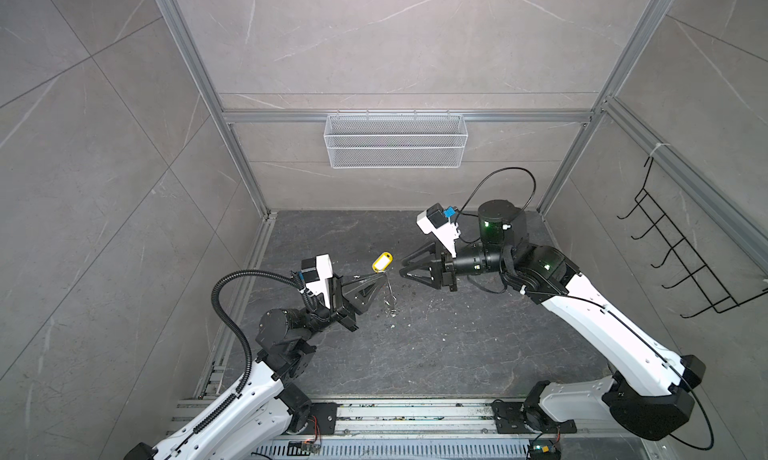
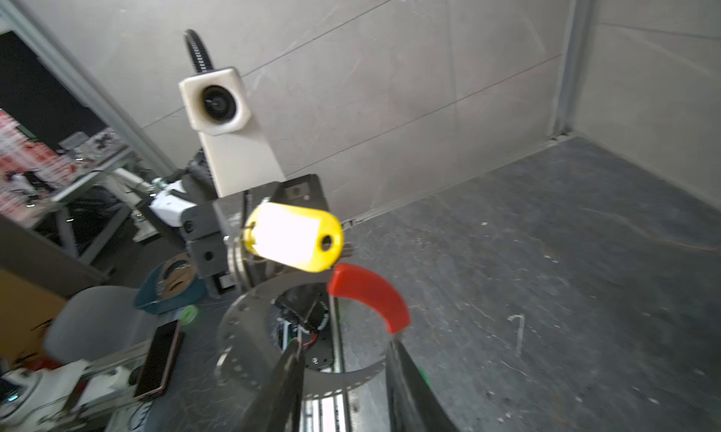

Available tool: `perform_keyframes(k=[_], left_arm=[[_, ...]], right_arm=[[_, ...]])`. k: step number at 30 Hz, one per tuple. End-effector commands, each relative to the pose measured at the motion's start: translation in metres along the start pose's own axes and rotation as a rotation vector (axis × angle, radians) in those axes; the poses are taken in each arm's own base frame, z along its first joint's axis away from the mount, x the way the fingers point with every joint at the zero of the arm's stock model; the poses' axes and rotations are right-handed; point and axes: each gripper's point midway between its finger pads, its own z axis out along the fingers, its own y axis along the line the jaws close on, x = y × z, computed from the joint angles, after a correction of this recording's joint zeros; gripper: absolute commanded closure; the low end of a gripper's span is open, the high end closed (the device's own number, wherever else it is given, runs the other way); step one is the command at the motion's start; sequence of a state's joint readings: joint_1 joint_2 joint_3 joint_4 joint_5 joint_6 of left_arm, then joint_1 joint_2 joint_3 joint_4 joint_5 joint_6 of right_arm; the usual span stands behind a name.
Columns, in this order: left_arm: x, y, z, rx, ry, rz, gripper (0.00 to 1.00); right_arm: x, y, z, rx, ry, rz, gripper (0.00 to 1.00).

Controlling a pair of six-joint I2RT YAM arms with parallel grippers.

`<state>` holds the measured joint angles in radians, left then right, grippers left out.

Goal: Remove the keys from the keyring

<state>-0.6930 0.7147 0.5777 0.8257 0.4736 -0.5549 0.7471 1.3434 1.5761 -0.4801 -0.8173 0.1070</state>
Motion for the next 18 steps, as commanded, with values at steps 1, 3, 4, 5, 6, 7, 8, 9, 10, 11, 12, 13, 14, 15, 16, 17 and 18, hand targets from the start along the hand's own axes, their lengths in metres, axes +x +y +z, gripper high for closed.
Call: perform_keyframes(k=[1, 3, 4, 5, 6, 7, 8, 9, 10, 11, 12, 13, 14, 15, 16, 17, 18], left_arm=[[-0.017, -0.008, 0.001, 0.017, -0.043, 0.055, 1.00], [-0.017, -0.007, 0.002, 0.017, -0.039, 0.055, 1.00], [-0.016, -0.007, 0.002, 0.018, -0.039, 0.053, 1.00], [-0.017, -0.007, 0.003, 0.019, -0.039, 0.054, 1.00], [-0.016, -0.007, 0.003, 0.020, -0.038, 0.052, 1.00], [-0.016, -0.007, 0.004, 0.022, -0.037, 0.049, 1.00], [-0.017, -0.008, 0.004, 0.027, -0.038, 0.049, 1.00], [-0.016, -0.008, 0.005, 0.029, -0.038, 0.046, 1.00], [-0.017, -0.008, 0.005, 0.031, -0.038, 0.045, 1.00], [-0.017, -0.008, 0.005, 0.032, -0.038, 0.043, 1.00], [-0.017, -0.008, 0.005, 0.033, -0.039, 0.043, 1.00], [-0.017, -0.008, 0.005, 0.036, -0.038, 0.041, 1.00], [-0.017, -0.009, 0.005, 0.035, -0.040, 0.042, 1.00], [-0.018, -0.009, 0.005, 0.036, -0.041, 0.042, 1.00], [-0.018, -0.009, 0.005, 0.038, -0.041, 0.043, 1.00], [-0.019, -0.010, 0.005, 0.039, -0.041, 0.042, 1.00], [-0.019, -0.010, 0.005, 0.040, -0.042, 0.043, 1.00]], right_arm=[[-0.015, 0.038, -0.006, -0.193, -0.049, -0.057, 0.61], [-0.015, 0.043, -0.006, -0.229, -0.045, -0.061, 0.61], [-0.014, 0.042, -0.006, -0.231, -0.043, -0.058, 0.61], [-0.014, 0.042, -0.006, -0.233, -0.043, -0.059, 0.63], [-0.013, 0.042, -0.005, -0.236, -0.040, -0.057, 0.66], [-0.013, 0.041, -0.004, -0.238, -0.037, -0.054, 0.68], [-0.012, 0.040, -0.003, -0.241, -0.032, -0.047, 0.70], [-0.012, 0.039, -0.001, -0.240, -0.028, -0.044, 0.72], [-0.011, 0.038, 0.000, -0.235, -0.025, -0.042, 0.73], [-0.011, 0.036, 0.000, -0.229, -0.021, -0.042, 0.73], [-0.010, 0.033, 0.002, -0.221, -0.018, -0.039, 0.74], [-0.010, 0.033, 0.002, -0.220, -0.017, -0.038, 0.74], [-0.010, 0.031, 0.003, -0.214, -0.013, -0.034, 0.74], [-0.010, 0.028, 0.005, -0.205, -0.009, -0.029, 0.74], [-0.009, 0.026, 0.006, -0.197, -0.005, -0.026, 0.74], [-0.009, 0.023, 0.007, -0.189, -0.004, -0.023, 0.74], [-0.009, 0.021, 0.008, -0.180, 0.000, -0.020, 0.74]])
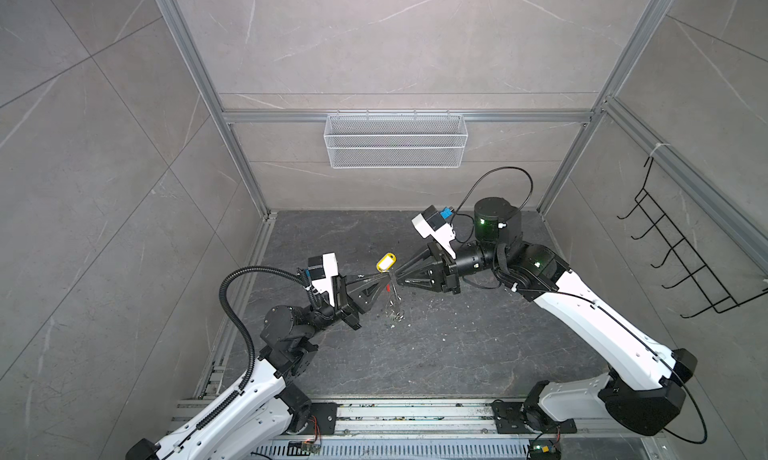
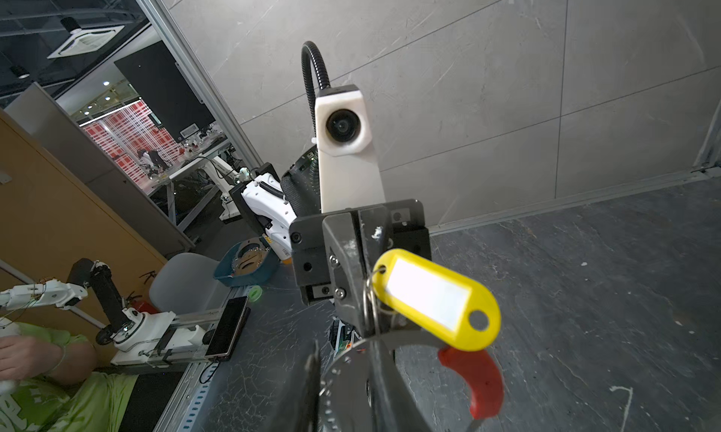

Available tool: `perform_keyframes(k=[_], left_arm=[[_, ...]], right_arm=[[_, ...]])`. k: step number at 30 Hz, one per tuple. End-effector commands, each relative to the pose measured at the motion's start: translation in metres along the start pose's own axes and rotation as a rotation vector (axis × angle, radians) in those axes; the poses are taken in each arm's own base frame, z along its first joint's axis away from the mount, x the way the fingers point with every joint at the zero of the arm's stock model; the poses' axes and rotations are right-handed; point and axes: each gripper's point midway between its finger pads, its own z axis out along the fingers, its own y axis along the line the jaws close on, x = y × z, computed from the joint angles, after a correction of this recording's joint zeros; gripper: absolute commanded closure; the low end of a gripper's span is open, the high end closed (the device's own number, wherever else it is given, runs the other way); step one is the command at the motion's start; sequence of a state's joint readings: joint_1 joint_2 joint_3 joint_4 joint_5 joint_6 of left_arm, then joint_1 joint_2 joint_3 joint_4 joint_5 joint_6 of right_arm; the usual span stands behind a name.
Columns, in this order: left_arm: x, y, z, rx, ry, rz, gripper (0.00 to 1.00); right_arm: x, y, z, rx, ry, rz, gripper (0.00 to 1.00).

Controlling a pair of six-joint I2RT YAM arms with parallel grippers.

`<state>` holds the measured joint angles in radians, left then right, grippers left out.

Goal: Remove the keys from the keyring

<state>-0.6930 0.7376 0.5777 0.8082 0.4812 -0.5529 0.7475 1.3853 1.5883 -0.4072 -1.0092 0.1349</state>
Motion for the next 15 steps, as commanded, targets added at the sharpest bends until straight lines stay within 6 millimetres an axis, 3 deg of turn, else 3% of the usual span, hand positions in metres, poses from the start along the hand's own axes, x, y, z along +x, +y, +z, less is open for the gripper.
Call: perform_keyframes(k=[1, 15], left_arm=[[-0.030, -0.017, 0.002, 0.051, -0.076, 0.061, 1.00], [-0.029, -0.015, 0.002, 0.039, -0.072, 0.055, 1.00]], right_arm=[[-0.004, -0.004, 0.002, 0.019, 0.005, -0.014, 0.74], [-0.006, 0.004, 0.015, -0.009, 0.035, -0.046, 0.84]])
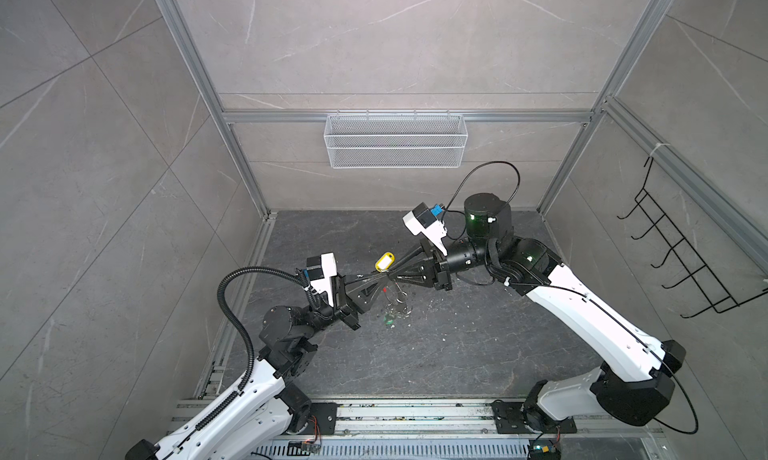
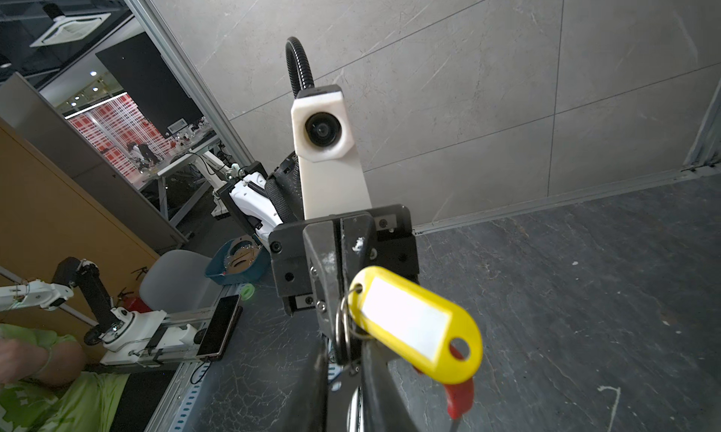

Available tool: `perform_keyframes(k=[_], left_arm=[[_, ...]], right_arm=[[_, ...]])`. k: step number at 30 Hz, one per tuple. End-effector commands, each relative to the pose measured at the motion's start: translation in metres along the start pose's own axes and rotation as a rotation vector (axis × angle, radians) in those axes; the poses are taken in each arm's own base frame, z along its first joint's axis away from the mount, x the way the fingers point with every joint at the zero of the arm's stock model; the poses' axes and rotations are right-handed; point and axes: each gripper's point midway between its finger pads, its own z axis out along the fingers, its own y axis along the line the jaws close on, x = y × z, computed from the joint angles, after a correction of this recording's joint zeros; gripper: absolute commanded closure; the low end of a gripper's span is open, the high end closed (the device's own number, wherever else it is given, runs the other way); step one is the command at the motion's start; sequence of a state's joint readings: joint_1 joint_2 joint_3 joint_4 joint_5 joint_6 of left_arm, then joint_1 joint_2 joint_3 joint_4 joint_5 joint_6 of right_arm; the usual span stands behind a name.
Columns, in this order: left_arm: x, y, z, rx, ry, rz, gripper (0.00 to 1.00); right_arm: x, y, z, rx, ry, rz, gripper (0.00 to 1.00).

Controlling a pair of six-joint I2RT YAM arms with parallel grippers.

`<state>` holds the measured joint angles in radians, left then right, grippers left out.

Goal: Remove the keys from the keyring

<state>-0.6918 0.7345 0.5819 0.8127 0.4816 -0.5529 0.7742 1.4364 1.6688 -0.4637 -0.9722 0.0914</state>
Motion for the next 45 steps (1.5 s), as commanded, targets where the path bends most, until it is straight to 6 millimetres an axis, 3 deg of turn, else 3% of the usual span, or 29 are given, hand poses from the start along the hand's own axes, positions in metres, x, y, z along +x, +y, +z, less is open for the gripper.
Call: perform_keyframes(k=[1, 12, 21, 23, 29, 33, 45], left_arm=[[-0.026, -0.013, 0.003, 0.034, -0.062, 0.048, 1.00], [-0.023, -0.011, 0.007, 0.035, -0.047, 0.031, 1.00], [-0.020, -0.007, 0.009, 0.029, -0.031, 0.007, 1.00], [-0.020, -0.007, 0.009, 0.027, -0.028, 0.001, 1.00], [-0.016, -0.003, 0.010, 0.001, 0.003, -0.023, 1.00], [-0.015, -0.004, 0.008, -0.007, 0.013, -0.035, 0.76], [-0.014, 0.002, -0.013, -0.127, 0.034, -0.006, 0.64]], right_arm=[[-0.001, 0.007, 0.004, -0.018, 0.014, -0.021, 0.85], [-0.003, 0.010, 0.007, -0.010, 0.010, -0.034, 0.85], [-0.005, 0.011, 0.010, 0.003, 0.009, -0.043, 0.93], [-0.006, 0.011, 0.011, 0.014, 0.006, -0.050, 1.00], [-0.006, 0.006, 0.008, 0.064, -0.004, -0.054, 1.00], [-0.003, 0.001, 0.007, 0.098, 0.001, -0.054, 1.00], [0.011, -0.017, -0.012, 0.232, 0.049, -0.024, 1.00]])
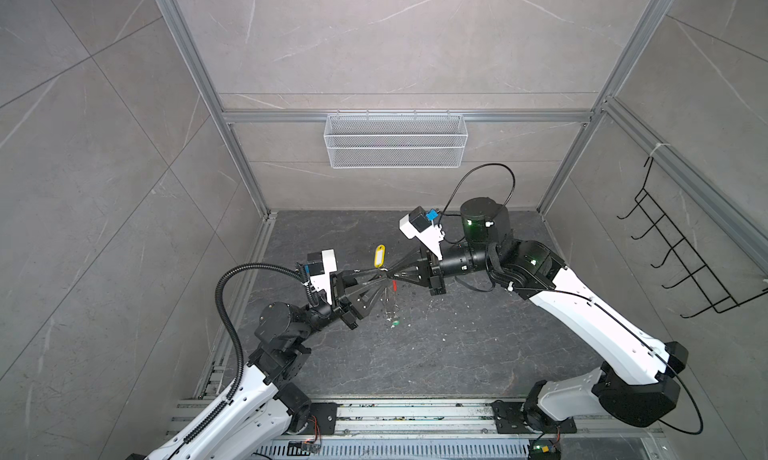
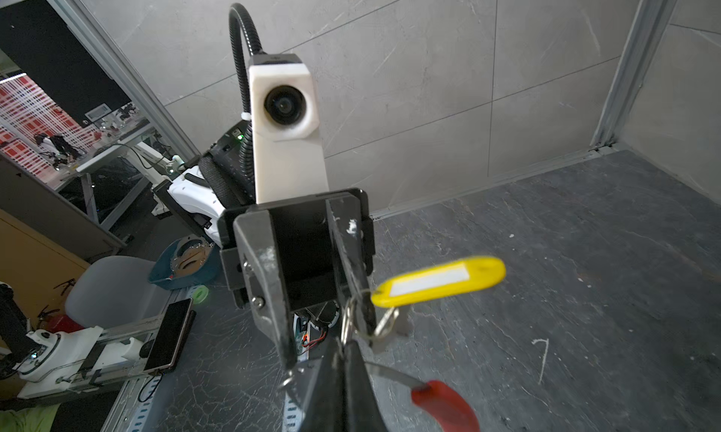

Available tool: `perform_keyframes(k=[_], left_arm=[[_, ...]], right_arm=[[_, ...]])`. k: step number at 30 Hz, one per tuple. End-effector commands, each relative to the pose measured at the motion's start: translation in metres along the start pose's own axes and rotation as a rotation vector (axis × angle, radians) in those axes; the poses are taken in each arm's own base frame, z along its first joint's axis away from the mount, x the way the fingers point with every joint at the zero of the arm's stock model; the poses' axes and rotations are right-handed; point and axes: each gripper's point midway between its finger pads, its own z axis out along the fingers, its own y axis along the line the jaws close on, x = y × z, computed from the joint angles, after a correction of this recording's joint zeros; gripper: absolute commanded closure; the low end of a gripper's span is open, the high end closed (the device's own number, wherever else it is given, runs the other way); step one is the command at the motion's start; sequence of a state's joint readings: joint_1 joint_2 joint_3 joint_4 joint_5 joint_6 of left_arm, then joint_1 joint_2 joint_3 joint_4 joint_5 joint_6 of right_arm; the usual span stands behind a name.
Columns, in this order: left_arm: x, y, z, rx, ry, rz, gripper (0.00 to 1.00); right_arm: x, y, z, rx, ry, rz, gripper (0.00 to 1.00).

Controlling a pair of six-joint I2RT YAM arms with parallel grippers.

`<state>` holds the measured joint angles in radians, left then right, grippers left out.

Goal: Remove the keys from the keyring

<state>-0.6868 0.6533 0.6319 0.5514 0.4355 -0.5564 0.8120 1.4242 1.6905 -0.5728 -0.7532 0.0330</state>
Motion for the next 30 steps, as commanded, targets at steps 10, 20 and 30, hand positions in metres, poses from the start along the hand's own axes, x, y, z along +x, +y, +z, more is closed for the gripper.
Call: perform_keyframes(k=[10, 20, 30], left_arm=[[-0.015, 0.007, -0.022, -0.156, -0.021, 0.075, 0.61], [0.011, 0.015, -0.010, -0.164, 0.185, 0.111, 0.58], [0.032, 0.034, 0.000, -0.216, 0.327, 0.118, 0.58]], right_arm=[[0.014, -0.011, -0.021, 0.114, 0.044, 0.012, 1.00], [0.028, 0.005, -0.030, 0.033, 0.095, 0.006, 1.00], [0.020, 0.010, -0.037, 0.016, 0.068, -0.006, 1.00]])
